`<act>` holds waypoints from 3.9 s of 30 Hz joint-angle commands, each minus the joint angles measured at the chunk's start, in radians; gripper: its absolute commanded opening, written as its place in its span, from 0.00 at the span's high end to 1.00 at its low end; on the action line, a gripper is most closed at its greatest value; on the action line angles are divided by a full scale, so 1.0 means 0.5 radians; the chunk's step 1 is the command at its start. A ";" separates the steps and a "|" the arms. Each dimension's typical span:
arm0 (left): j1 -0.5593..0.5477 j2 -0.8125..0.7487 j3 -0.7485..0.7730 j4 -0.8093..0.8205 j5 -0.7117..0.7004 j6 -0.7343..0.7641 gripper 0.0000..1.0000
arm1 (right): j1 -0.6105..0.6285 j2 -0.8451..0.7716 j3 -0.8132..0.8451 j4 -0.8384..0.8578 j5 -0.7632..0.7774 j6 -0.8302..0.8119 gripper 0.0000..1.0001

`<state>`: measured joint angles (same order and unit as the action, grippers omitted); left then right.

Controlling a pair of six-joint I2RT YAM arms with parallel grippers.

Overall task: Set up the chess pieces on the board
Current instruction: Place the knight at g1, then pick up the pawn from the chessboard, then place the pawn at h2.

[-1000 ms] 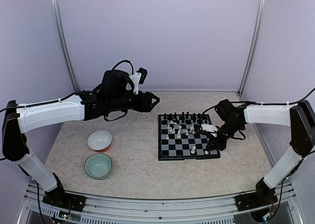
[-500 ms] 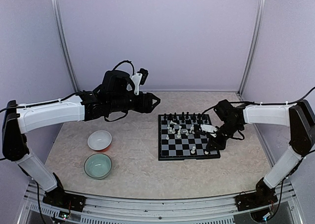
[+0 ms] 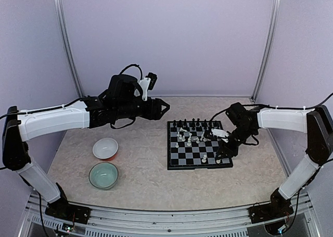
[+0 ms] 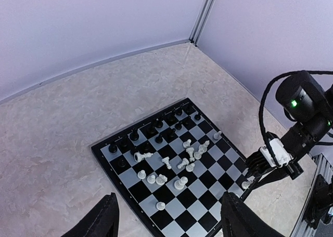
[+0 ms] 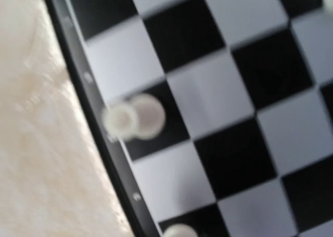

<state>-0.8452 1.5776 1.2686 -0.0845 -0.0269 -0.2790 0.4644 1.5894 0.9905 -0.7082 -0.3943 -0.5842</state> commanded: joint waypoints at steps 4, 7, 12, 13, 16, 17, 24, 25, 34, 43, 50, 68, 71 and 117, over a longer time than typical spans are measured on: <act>-0.031 0.009 0.080 -0.015 -0.020 0.050 0.33 | -0.232 -0.025 0.420 -0.072 -0.173 0.079 0.74; -0.034 0.002 0.078 -0.014 -0.020 0.051 0.33 | -0.310 0.093 0.506 0.041 0.070 0.200 0.78; -0.037 0.004 0.080 -0.016 -0.020 0.052 0.33 | -0.342 0.308 0.600 0.107 0.218 0.248 0.79; -0.037 0.005 0.081 -0.016 -0.020 0.052 0.33 | -0.343 0.348 0.615 0.107 0.221 0.251 0.78; -0.037 0.005 0.083 -0.015 -0.017 0.051 0.33 | -0.343 0.439 0.645 0.089 0.214 0.256 0.76; -0.037 0.005 0.082 -0.015 -0.017 0.052 0.33 | -0.343 0.459 0.650 0.092 0.224 0.259 0.76; -0.037 0.009 0.083 -0.016 -0.011 0.049 0.33 | -0.343 0.556 0.657 0.089 0.276 0.274 0.79; -0.037 0.010 0.081 -0.016 -0.011 0.048 0.33 | -0.343 0.563 0.655 0.086 0.273 0.275 0.80; -0.037 0.020 0.086 -0.018 -0.004 0.048 0.33 | -0.343 0.591 0.627 0.072 0.223 0.279 0.87; -0.046 0.023 0.089 -0.024 -0.005 0.048 0.33 | -0.343 0.608 0.603 0.082 0.245 0.291 0.79; -0.051 0.021 0.092 -0.029 -0.005 0.050 0.33 | -0.343 0.597 0.589 0.099 0.283 0.297 0.79; -0.073 0.020 0.098 -0.039 -0.010 0.060 0.33 | -0.346 0.499 0.517 0.048 0.306 0.290 0.99; -0.077 0.022 0.098 -0.040 -0.011 0.061 0.33 | -0.346 0.383 0.471 0.012 0.298 0.269 1.00; -0.086 0.054 0.107 -0.052 -0.017 0.070 0.33 | -0.199 0.160 0.091 0.036 0.178 0.190 0.84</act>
<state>-0.8791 1.5955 1.2858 -0.1040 -0.0315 -0.2600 0.3538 1.6642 1.0237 -0.7059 -0.3096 -0.4854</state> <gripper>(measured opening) 0.668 0.160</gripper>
